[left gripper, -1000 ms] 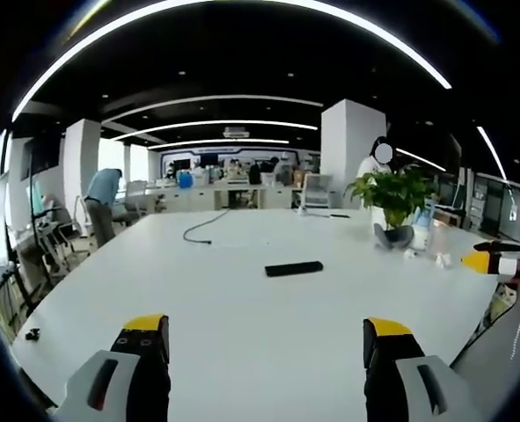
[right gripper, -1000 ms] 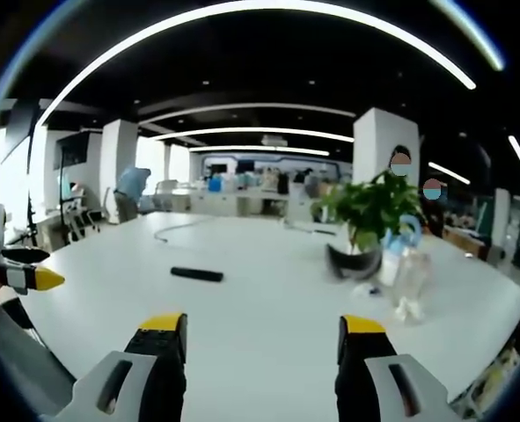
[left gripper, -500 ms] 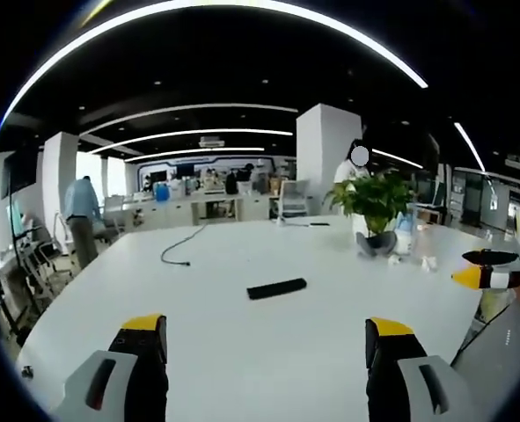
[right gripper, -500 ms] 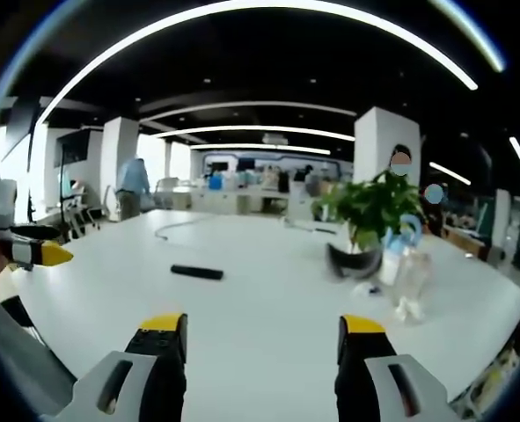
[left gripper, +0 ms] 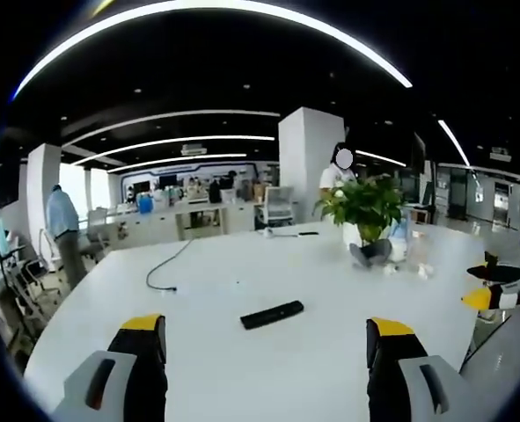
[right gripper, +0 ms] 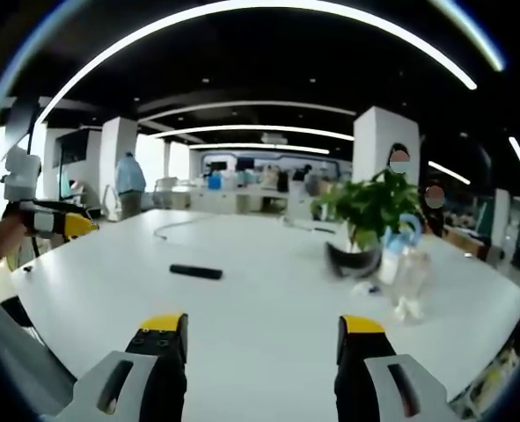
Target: Press the specified remote control buttons in sequence, fully releasing each button before pressing the next.
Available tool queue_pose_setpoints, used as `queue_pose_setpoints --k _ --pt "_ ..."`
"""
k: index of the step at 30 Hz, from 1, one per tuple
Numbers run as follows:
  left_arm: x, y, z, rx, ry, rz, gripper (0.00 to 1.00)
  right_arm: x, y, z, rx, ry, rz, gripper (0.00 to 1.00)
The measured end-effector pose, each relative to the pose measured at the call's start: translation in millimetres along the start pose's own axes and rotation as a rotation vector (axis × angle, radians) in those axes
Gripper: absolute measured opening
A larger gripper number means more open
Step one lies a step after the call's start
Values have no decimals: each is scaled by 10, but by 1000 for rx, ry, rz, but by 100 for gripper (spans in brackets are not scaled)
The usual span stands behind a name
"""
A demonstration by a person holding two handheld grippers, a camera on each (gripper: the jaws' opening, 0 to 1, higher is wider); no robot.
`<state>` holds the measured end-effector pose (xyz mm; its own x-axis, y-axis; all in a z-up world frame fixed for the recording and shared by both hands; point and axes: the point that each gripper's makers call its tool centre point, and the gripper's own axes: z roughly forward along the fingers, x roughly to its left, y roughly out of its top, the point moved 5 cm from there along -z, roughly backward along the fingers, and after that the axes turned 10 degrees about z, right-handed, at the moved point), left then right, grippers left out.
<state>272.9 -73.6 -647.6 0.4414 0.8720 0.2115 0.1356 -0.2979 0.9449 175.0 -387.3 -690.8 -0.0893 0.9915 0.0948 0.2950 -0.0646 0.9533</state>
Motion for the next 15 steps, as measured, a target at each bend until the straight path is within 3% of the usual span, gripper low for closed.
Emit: queue_pose_setpoints --k 8,15 --pt "88 186 367 -13 -48 61 99 6 -18 15 14 0 -9 67" --pt "161 227 736 8 -99 87 99 2 -25 20 16 -2 -11 67"
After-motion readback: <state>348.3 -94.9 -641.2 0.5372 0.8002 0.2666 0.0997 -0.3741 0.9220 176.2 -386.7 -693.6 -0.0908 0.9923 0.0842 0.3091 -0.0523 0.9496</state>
